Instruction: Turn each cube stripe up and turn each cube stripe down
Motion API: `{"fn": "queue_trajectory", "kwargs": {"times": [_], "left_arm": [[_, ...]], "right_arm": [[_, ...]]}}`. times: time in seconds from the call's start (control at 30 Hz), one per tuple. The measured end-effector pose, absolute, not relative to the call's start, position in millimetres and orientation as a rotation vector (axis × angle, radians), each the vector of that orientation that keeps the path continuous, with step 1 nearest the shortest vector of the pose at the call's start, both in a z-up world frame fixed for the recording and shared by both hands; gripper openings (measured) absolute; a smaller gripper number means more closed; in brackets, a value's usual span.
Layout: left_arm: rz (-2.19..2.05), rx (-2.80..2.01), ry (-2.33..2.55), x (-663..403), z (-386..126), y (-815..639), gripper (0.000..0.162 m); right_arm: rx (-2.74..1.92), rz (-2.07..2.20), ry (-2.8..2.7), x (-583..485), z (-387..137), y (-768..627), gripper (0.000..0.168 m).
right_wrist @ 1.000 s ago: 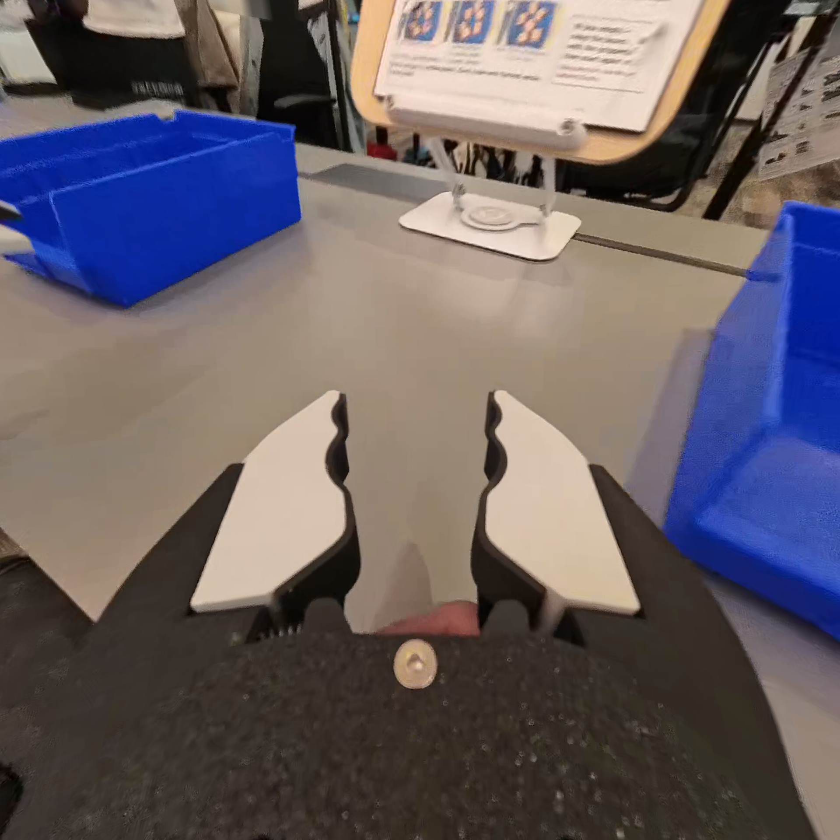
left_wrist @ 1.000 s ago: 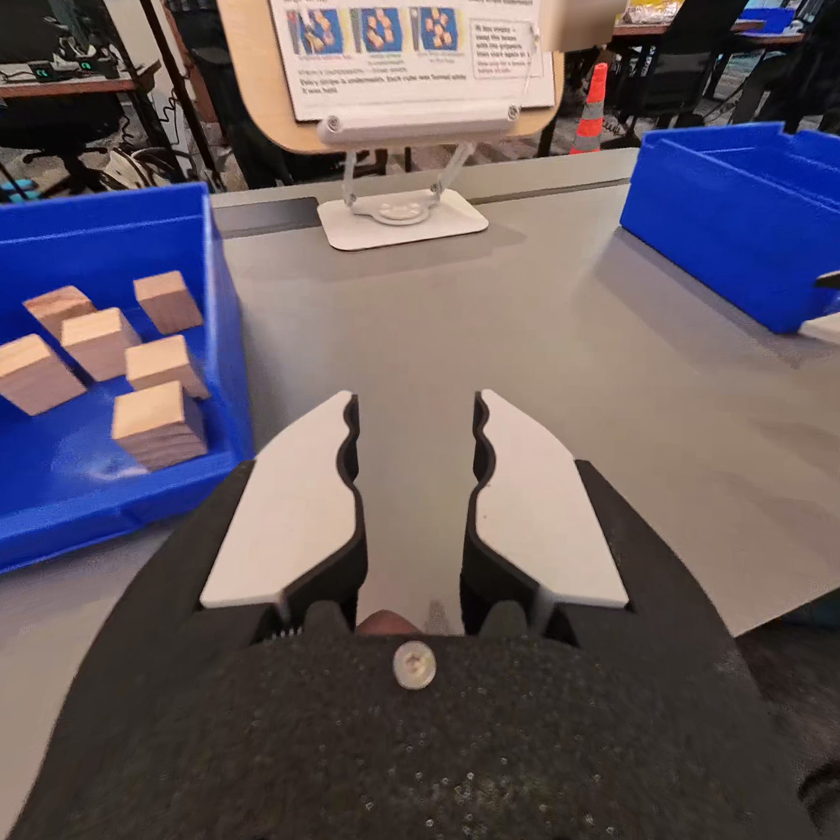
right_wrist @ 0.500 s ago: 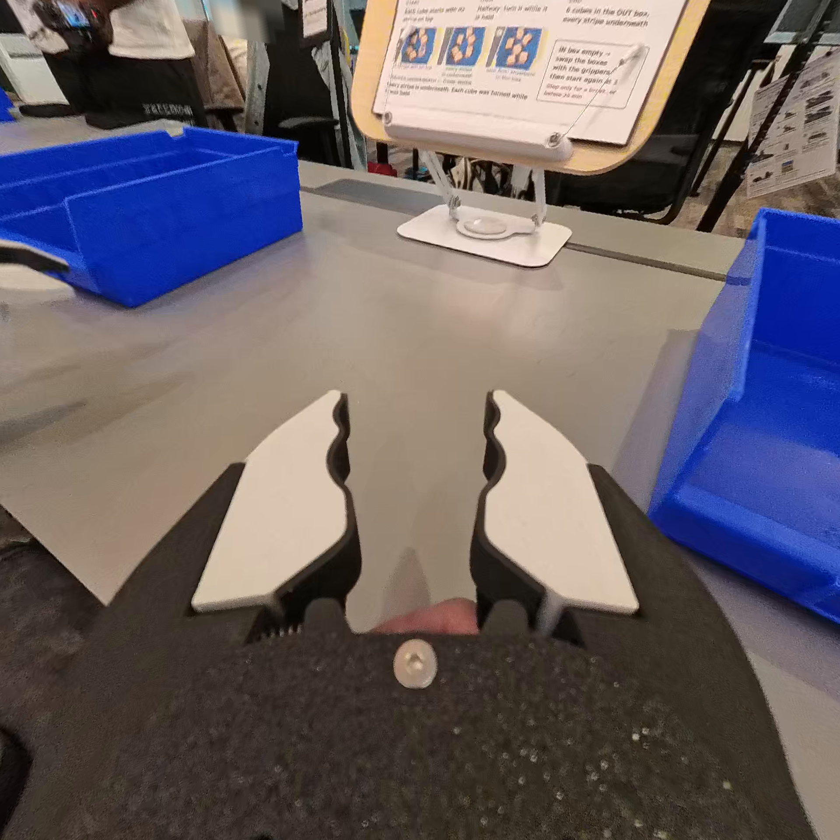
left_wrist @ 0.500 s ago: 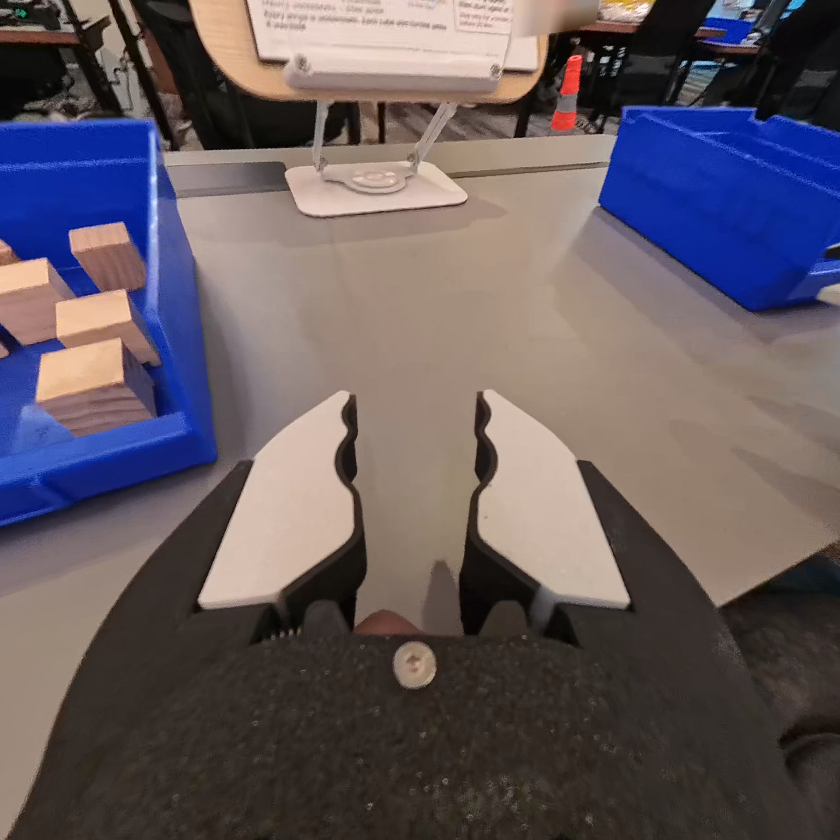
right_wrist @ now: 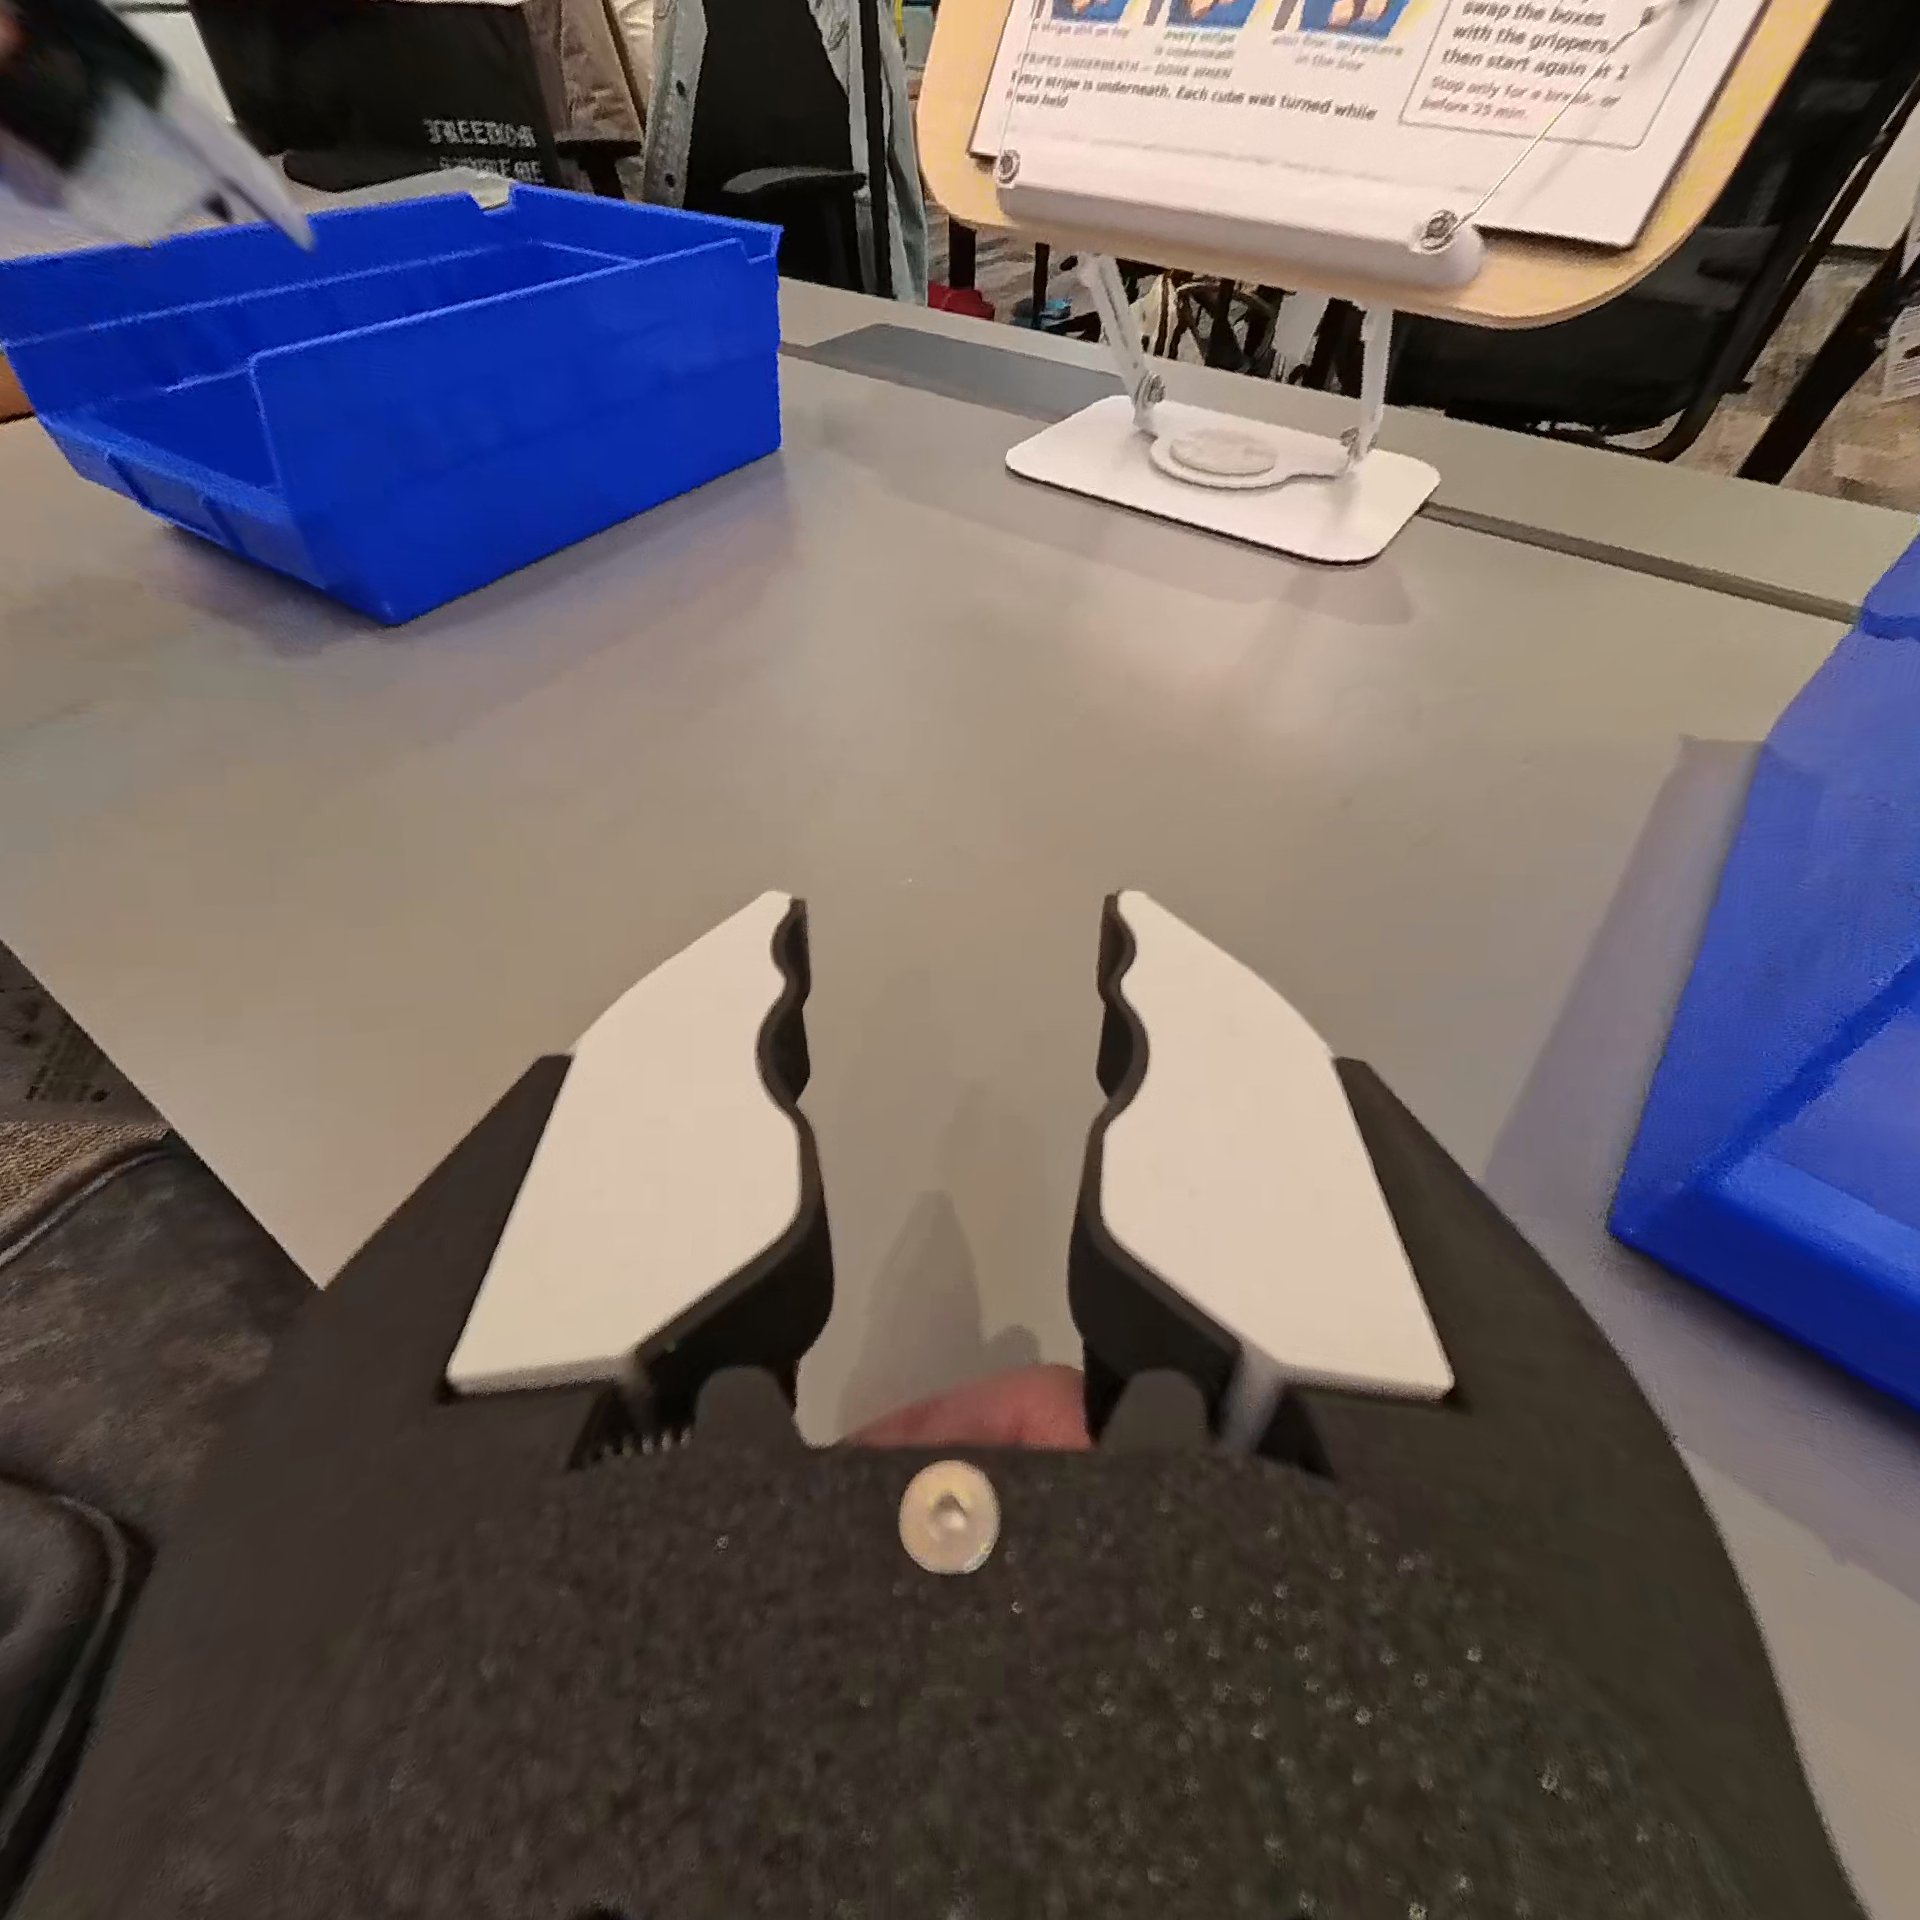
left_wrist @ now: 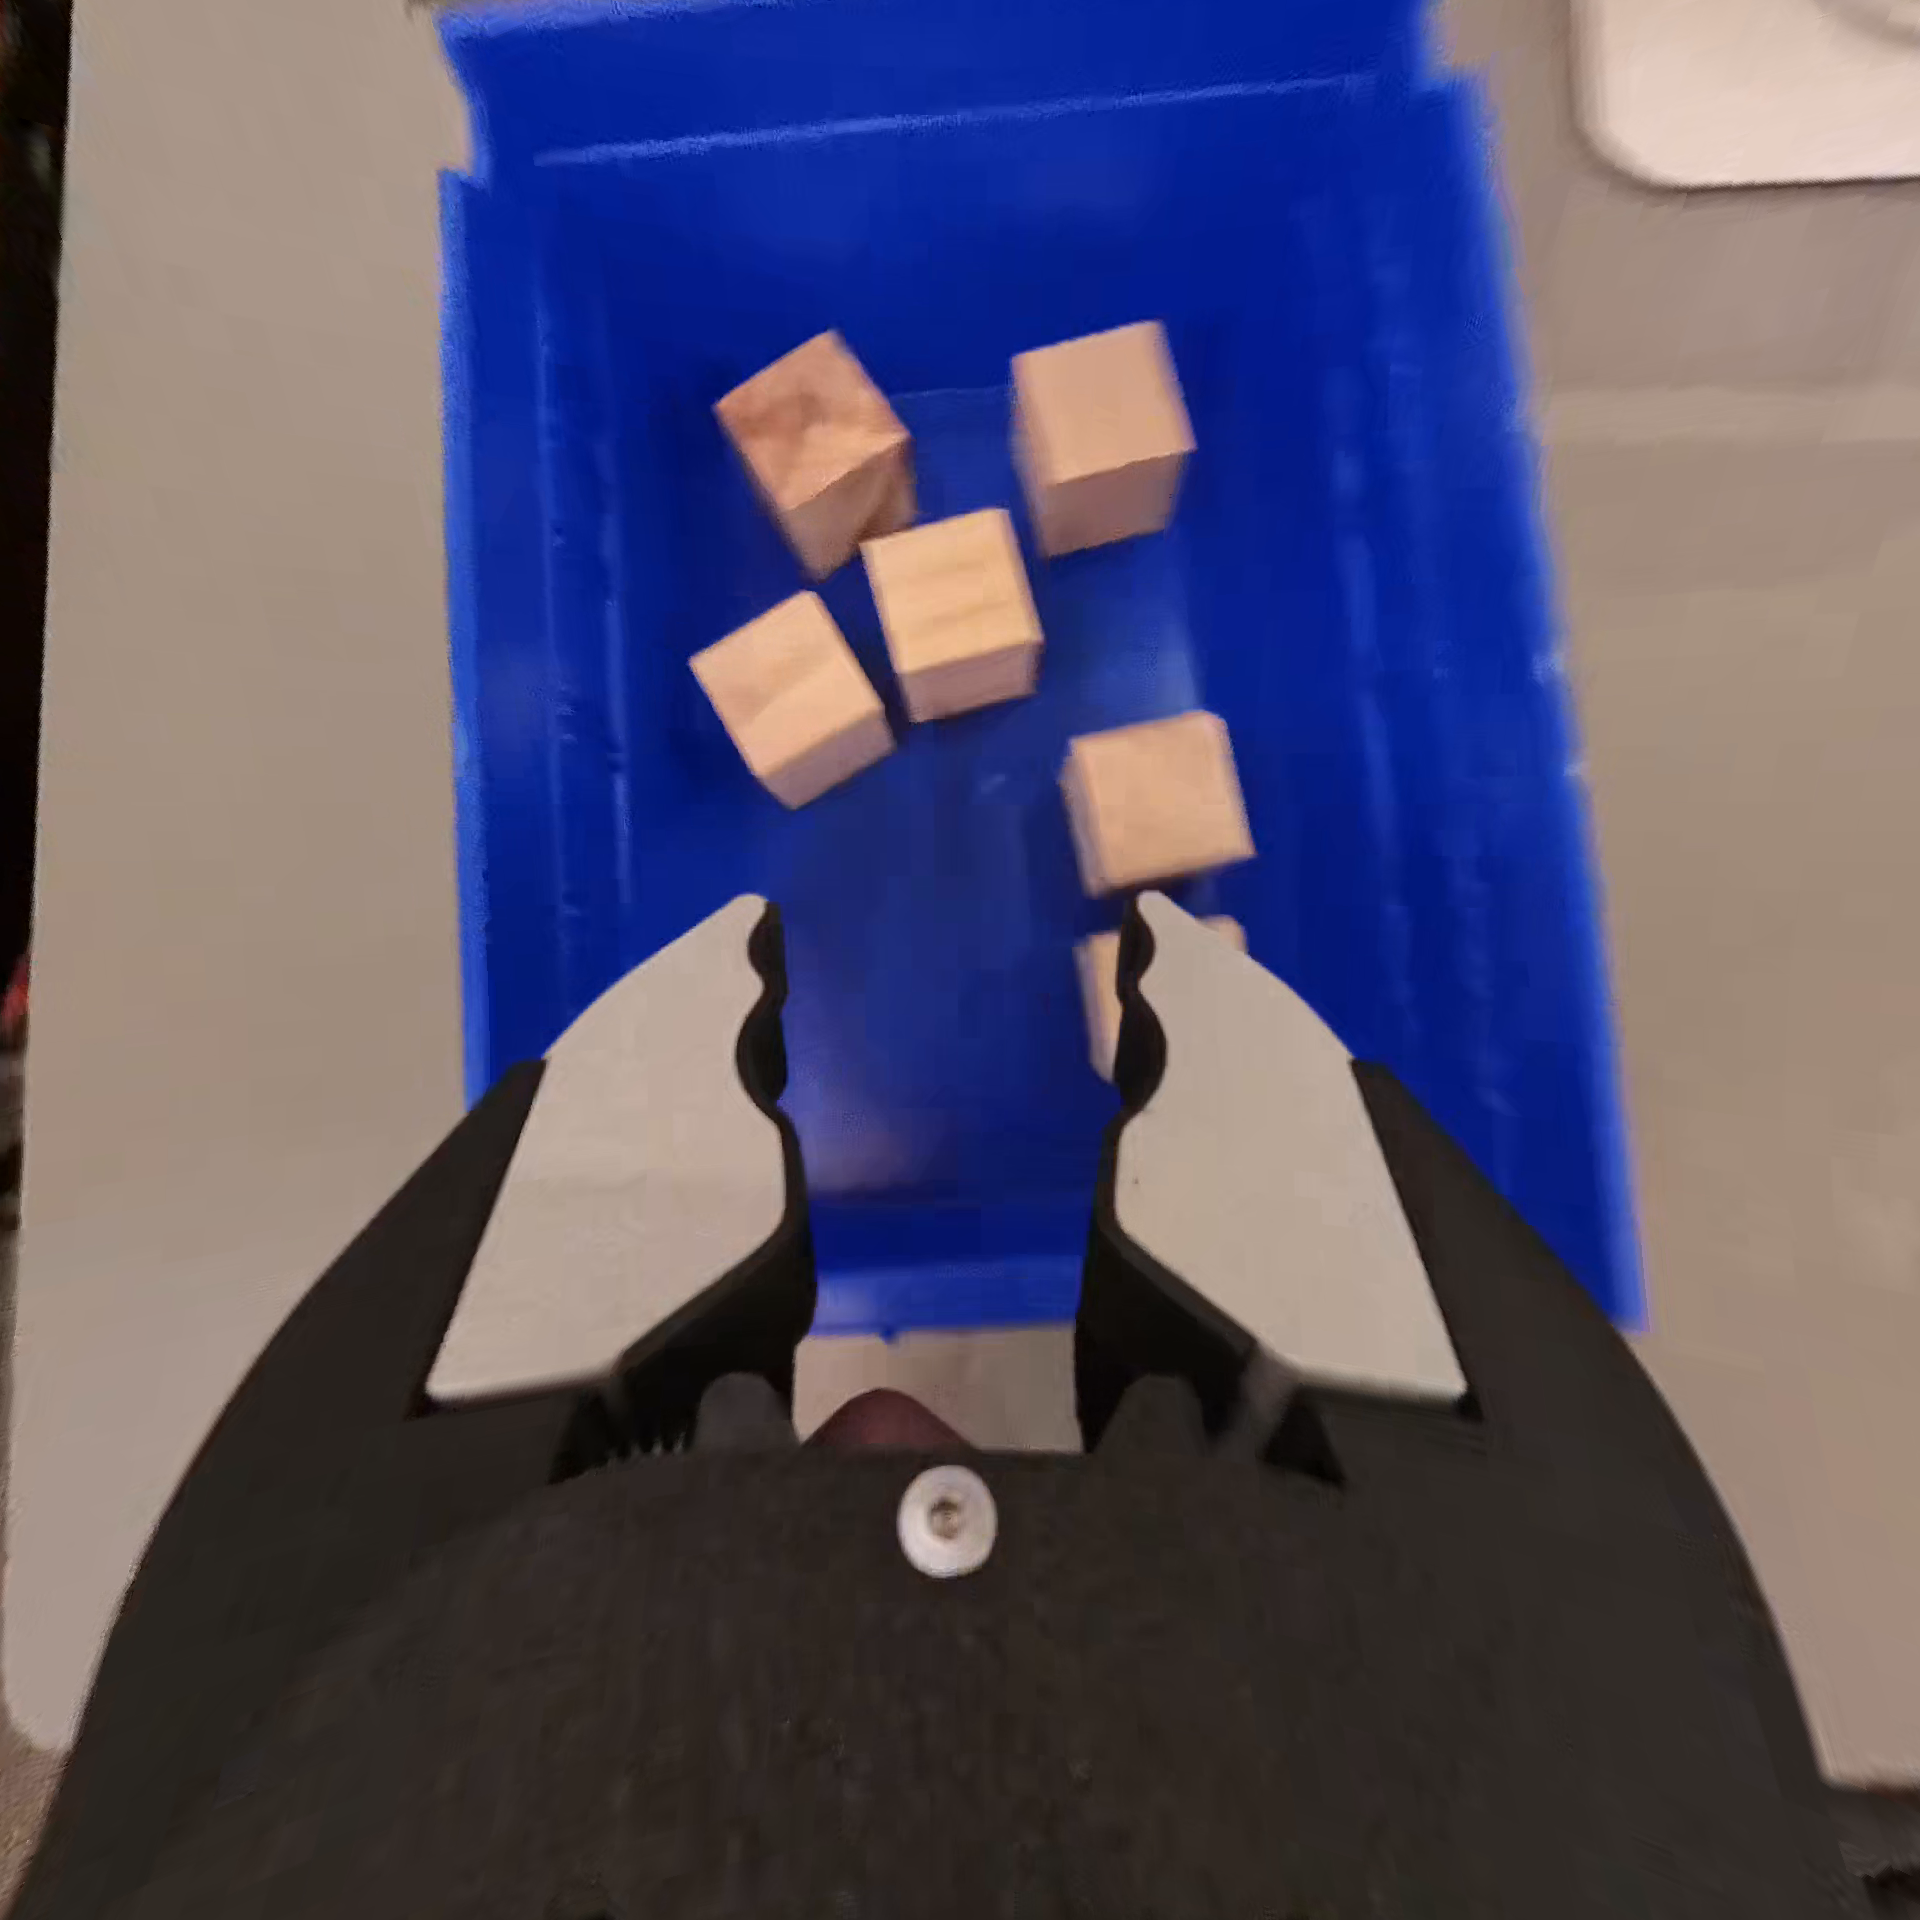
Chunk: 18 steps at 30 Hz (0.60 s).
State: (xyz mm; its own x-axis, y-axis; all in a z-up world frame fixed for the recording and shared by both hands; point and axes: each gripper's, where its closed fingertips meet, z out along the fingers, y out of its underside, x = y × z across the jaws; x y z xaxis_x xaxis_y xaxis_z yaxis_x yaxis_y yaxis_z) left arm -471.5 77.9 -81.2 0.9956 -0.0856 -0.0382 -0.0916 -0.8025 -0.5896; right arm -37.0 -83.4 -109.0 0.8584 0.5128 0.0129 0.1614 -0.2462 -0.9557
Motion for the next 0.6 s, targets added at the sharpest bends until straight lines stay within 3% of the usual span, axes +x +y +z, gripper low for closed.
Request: {"fn": "queue_trajectory", "kwargs": {"times": [0.4, 0.6], "left_arm": [[0.067, -2.839, -0.307, -509, -142, 144, 0.057], [0.034, -2.872, -0.372, -516, -160, 153, 0.044]], "right_arm": [[-1.831, 0.313, -0.593, -32, -121, -86, 0.051], [-1.839, 0.323, -0.585, -26, -120, -85, 0.049]]}}
